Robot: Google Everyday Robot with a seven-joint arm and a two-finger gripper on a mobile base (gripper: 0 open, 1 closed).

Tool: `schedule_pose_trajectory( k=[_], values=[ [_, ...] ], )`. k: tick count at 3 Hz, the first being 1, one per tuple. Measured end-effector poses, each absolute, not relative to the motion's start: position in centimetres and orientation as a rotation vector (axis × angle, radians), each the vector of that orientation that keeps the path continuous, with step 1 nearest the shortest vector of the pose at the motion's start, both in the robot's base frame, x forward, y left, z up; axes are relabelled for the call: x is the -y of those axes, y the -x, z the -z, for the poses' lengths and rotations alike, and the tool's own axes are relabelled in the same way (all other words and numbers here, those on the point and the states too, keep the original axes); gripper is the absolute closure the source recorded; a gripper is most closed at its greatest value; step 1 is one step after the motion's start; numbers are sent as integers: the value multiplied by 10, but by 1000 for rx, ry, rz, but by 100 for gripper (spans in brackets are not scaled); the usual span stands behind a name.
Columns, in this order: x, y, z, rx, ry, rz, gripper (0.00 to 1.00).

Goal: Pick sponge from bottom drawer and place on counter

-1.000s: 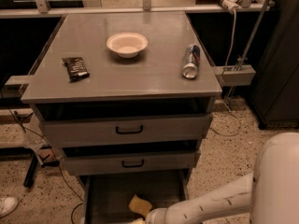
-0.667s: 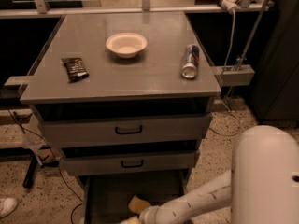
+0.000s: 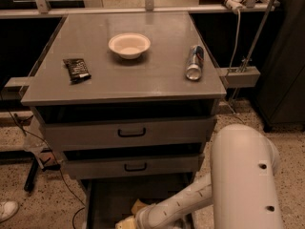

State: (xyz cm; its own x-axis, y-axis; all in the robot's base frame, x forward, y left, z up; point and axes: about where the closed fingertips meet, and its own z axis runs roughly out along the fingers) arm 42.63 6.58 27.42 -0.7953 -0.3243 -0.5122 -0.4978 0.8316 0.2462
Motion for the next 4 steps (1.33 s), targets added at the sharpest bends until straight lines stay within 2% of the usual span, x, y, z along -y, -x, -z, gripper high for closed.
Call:
schedule_pose_trajectory(
  k=[2, 4],
  values=[
    [-76, -432, -250, -2560, 648, -515, 0],
    [-82, -460, -205, -2540, 669, -468, 0]
  ],
)
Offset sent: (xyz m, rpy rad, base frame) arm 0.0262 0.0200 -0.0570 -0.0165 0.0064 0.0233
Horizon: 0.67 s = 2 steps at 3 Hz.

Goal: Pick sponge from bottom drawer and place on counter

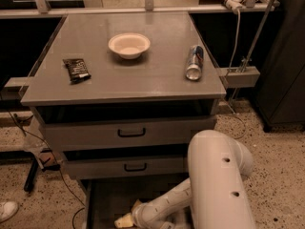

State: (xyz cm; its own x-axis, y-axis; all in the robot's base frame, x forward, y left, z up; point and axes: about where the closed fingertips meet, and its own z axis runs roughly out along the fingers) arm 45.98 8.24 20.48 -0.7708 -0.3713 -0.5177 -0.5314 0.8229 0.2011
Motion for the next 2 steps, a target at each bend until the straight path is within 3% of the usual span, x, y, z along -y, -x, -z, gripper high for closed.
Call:
schedule_pose_trajectory(
  k=[2],
  values=[
    [-82, -484, -165, -2520, 690, -427, 0]
  ],
)
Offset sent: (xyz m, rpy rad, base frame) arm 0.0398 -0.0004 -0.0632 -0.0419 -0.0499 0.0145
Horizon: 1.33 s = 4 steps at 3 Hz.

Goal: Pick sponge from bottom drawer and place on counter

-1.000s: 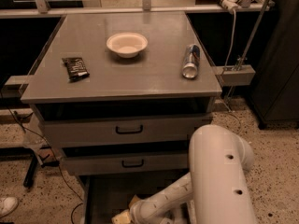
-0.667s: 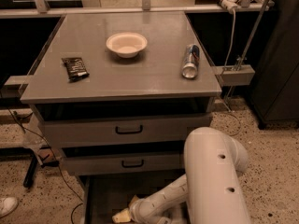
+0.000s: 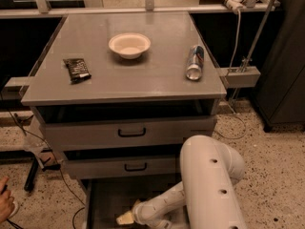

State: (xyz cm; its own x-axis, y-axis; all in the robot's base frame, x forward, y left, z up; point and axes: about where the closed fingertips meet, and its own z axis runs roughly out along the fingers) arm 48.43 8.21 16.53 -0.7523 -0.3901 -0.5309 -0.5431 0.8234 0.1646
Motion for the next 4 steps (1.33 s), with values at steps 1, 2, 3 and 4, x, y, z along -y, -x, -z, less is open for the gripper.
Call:
schedule_pose_trajectory(
  k=[1, 2, 3, 4],
  values=[
    [-79, -495, -142, -2526, 688, -407, 0],
    [-75, -498, -118, -2540, 691, -390, 0],
    [-75, -499, -118, -2540, 688, -389, 19],
    [-75, -499, -118, -2540, 688, -389, 43]
  ],
)
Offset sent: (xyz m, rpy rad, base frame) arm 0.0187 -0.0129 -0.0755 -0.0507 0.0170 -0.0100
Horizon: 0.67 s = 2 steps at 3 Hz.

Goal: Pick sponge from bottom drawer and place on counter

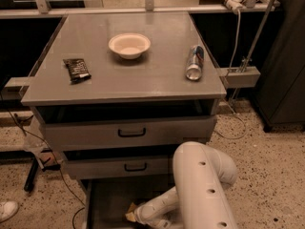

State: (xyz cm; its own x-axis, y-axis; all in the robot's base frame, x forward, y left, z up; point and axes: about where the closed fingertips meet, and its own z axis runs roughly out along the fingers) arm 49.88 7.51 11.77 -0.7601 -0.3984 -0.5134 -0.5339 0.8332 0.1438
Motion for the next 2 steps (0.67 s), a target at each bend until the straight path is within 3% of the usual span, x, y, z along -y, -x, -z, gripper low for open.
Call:
schedule_pose_trajectory(
  k=[2],
  values=[
    [-75, -499, -118, -2540, 688, -389, 89]
  ],
)
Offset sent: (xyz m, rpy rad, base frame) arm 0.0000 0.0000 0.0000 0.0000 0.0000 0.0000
